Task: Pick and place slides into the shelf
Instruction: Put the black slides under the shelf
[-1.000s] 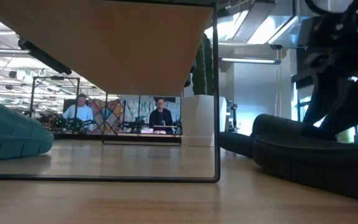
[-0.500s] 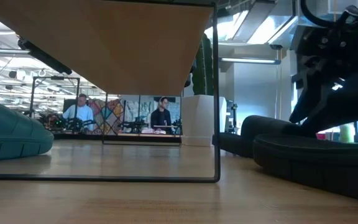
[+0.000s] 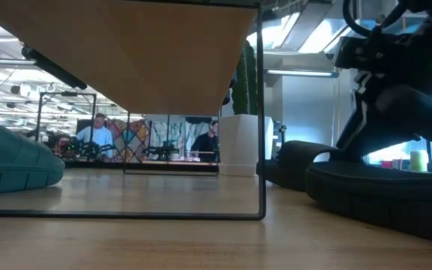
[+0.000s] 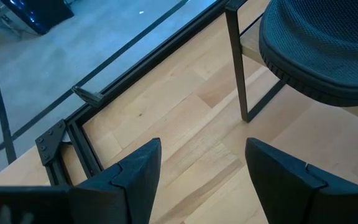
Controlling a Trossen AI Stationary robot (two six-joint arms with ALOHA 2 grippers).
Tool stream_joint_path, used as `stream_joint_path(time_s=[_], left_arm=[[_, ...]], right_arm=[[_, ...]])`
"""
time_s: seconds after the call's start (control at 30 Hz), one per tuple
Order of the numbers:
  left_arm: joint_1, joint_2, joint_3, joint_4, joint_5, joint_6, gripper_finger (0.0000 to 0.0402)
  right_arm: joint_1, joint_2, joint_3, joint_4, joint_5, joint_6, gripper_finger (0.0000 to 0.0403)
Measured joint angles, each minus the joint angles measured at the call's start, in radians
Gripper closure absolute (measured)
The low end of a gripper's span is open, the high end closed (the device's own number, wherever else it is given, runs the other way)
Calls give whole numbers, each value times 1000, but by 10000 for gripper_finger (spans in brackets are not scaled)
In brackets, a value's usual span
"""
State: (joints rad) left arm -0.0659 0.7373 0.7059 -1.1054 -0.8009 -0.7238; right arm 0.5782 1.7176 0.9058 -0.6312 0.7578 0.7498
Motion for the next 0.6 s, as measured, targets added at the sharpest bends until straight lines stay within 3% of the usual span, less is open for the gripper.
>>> stream_joint_path(time_s=[0.43, 0.6], left_arm=[[0, 0, 0, 0, 0, -1, 177], [0, 0, 0, 0, 0, -1, 177]], right_arm=[[-7, 0, 1, 18, -12, 2, 389], [-13, 0, 1, 48, -15, 51, 395]])
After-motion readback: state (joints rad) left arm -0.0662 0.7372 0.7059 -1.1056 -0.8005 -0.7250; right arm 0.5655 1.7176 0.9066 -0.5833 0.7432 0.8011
